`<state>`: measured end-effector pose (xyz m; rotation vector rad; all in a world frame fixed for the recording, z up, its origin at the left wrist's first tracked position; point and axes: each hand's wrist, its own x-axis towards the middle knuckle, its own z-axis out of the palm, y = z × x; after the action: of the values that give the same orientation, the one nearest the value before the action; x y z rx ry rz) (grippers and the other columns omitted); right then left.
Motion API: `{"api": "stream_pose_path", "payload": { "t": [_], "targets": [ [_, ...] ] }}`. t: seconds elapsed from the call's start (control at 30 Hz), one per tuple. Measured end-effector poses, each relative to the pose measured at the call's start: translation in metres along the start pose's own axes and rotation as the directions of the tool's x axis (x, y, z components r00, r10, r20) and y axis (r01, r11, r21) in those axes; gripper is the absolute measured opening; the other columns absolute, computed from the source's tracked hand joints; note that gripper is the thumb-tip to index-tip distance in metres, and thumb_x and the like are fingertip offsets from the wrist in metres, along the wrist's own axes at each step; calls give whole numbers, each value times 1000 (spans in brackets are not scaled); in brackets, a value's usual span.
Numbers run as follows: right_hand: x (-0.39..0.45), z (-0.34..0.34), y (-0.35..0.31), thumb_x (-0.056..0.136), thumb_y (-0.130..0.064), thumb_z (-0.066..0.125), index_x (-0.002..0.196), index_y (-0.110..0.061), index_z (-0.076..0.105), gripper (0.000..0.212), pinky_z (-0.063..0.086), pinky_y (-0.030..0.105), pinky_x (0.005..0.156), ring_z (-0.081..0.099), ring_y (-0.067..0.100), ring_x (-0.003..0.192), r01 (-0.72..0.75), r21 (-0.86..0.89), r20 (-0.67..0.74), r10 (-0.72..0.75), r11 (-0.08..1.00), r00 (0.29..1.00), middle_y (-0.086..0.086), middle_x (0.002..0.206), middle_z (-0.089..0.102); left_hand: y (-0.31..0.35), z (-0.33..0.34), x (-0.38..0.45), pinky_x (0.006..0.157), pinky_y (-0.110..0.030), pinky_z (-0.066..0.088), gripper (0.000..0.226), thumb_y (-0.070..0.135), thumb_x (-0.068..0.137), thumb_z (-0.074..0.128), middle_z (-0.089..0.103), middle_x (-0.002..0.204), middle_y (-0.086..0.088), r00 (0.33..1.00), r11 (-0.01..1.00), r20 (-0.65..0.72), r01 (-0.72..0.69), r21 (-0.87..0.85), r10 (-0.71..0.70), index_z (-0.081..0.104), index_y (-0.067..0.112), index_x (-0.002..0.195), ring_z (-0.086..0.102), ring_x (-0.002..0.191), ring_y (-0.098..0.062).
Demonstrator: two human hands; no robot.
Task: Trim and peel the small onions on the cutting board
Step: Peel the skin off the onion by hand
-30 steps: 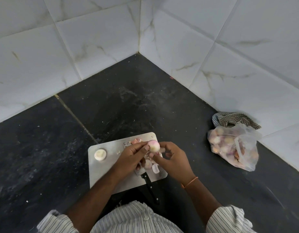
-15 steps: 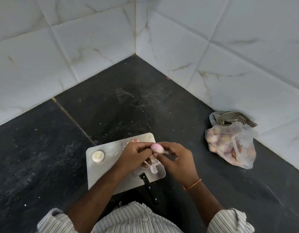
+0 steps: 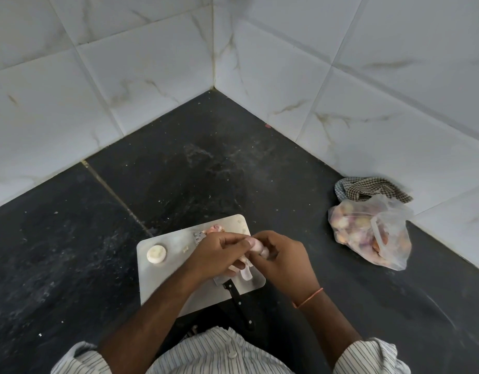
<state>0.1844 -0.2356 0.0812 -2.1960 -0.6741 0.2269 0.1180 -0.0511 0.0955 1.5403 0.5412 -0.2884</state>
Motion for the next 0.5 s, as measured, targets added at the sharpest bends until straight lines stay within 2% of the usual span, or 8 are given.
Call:
{"api": "stream_pose_path", "payload": {
  "t": [0.1, 0.17, 0.27, 0.37, 0.5],
  "targets": [
    [4, -1, -4, 93, -39, 78, 117, -38, 76, 24, 57, 21, 78, 69, 1, 94, 74, -49, -53, -76, 996, 996, -22, 102, 73, 2, 5, -1, 86, -37, 67, 29, 41, 99, 75, 84, 103, -2, 999, 986, 19, 40, -163, -37, 80, 23, 122, 82, 98, -17],
    [4, 0, -4, 92, -35, 81, 122, -35, 77, 30, 58, 22, 79, 69, 2, 96, 93, -17, -94, -94, 996, 991, -20, 105, 73, 2, 6, 0, 89, -36, 66, 28, 34, 101, 73, 83, 109, -8, 998, 958, 26, 58, -280, -53, 81, 19, 122, 80, 105, -20],
    [3, 2, -2, 89, -29, 87, 123, -30, 78, 35, 59, 24, 79, 71, 6, 97, 105, 36, -119, -100, 994, 988, -17, 107, 74, 0, 7, 0, 82, -29, 64, 27, 28, 104, 68, 81, 115, -12, 993, 905, 101, 91, -416, -54, 80, 13, 124, 79, 108, -20],
    [3, 4, 2, 86, -23, 90, 122, -29, 79, 37, 61, 28, 79, 72, 11, 97, 114, 91, -117, -103, 989, 988, -15, 107, 75, -4, 3, 0, 78, -26, 63, 27, 24, 106, 64, 81, 114, -13, 985, 863, 159, 140, -485, -70, 79, 9, 124, 79, 100, -17],
    [1, 11, 5, 85, -16, 90, 117, -28, 81, 35, 62, 28, 83, 74, 13, 99, 13, 227, -93, 9, 974, 996, -14, 105, 77, -9, -1, 1, 77, -27, 66, 26, 22, 107, 61, 80, 113, -20, 985, 814, 147, 158, -560, -90, 77, 6, 121, 80, 96, -20]
  ]
}}
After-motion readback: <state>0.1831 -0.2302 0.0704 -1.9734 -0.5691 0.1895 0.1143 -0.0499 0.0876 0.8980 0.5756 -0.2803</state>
